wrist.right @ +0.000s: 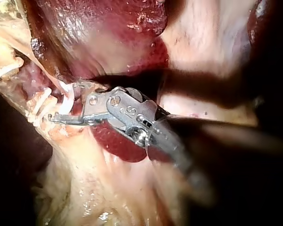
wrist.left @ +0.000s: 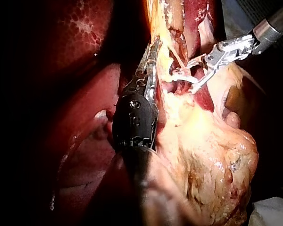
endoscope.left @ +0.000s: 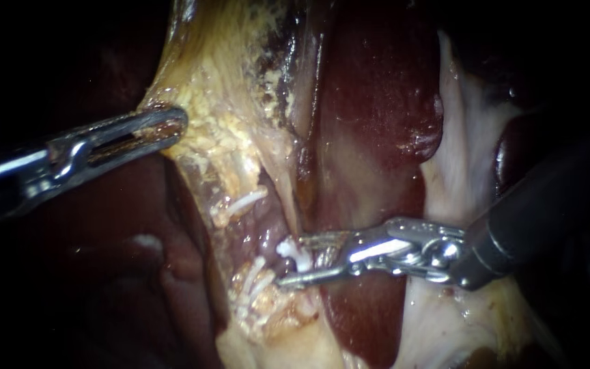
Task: Going back first clip right tube
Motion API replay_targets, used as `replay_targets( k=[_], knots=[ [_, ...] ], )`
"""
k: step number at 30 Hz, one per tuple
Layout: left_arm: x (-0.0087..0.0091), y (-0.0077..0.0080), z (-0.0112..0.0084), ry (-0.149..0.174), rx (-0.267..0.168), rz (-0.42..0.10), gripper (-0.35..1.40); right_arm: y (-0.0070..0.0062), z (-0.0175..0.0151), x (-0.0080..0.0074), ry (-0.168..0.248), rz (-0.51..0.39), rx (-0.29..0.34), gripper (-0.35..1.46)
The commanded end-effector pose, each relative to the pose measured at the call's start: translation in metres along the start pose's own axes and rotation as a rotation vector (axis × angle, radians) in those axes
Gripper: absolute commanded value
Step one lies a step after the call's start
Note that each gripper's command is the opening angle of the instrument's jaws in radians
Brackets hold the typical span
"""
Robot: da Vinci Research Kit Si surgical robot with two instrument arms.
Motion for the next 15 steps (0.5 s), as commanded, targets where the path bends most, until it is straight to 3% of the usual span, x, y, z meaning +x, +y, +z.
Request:
replay_targets(
  k=[1,7,15],
  knots=[
    [0.0000,0.0000,0.0000,0.000,0.001,0.000,-0.35,0.0001,-0.0004,0.0001,-0.001,-0.020,0.001,0.60],
    [0.0000,0.0000,0.0000,0.000,0.001,0.000,-0.35,0.0001,-0.0027,0.0007,-0.002,-0.073,0.010,0.60],
    [0.0001,0.0000,0.0000,-0.001,0.000,0.001,-0.35,-0.0007,-0.0048,0.0011,0.021,-0.081,0.043,0.60]
  ],
)
